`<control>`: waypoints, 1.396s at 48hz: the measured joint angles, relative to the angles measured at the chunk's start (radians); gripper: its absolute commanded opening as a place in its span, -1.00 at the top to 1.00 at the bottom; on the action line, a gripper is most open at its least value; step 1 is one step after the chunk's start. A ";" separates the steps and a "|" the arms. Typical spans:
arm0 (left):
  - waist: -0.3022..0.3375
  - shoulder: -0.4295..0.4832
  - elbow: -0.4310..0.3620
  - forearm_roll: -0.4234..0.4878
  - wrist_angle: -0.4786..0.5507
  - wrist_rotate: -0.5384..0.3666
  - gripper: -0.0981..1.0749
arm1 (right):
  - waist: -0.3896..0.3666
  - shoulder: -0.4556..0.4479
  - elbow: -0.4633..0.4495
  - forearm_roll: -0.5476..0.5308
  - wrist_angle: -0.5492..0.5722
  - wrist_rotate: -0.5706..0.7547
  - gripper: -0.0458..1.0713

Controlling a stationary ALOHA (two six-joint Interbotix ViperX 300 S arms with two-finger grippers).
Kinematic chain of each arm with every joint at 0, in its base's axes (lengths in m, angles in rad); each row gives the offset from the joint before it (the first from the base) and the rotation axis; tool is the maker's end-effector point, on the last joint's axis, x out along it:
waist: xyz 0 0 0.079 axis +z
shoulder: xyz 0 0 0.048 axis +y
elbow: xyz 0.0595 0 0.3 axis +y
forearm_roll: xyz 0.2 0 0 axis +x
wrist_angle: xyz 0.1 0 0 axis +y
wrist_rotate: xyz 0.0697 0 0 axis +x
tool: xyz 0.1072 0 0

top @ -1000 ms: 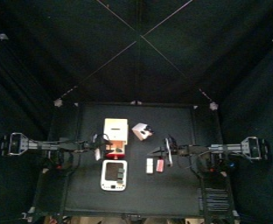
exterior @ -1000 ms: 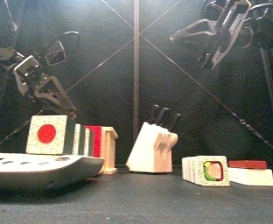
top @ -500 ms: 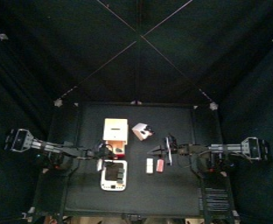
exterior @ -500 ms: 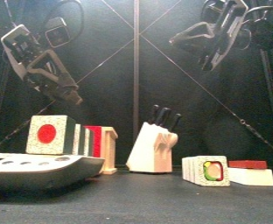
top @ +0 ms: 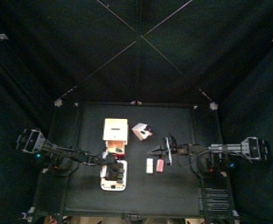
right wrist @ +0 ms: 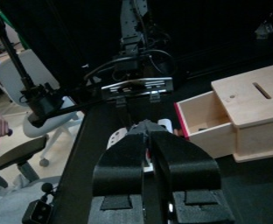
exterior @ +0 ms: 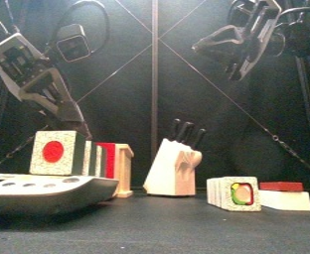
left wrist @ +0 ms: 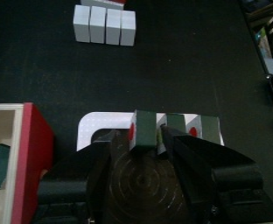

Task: Grab green sushi piece off stove

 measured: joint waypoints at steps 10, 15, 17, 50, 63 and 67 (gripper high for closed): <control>-0.005 0.049 -0.023 0.003 0.000 0.000 -0.57 | 0.000 0.000 0.000 -0.002 0.000 0.000 0.25; -0.011 0.061 -0.029 0.003 0.000 0.002 -0.57 | 0.000 0.000 -0.002 0.000 0.000 0.000 0.25; -0.012 0.063 -0.031 0.003 0.000 0.002 -0.57 | 0.000 0.000 0.000 -0.002 0.000 0.000 0.25; -0.011 0.114 -0.034 0.005 0.000 0.003 -0.52 | 0.000 0.000 0.000 0.000 0.000 0.000 0.25; -0.009 0.115 -0.041 0.043 -0.002 0.003 -0.30 | 0.000 0.003 0.000 0.000 0.000 0.000 0.25; -0.009 0.115 -0.041 0.046 -0.002 0.003 -0.23 | 0.000 0.003 0.000 0.000 0.000 0.000 0.25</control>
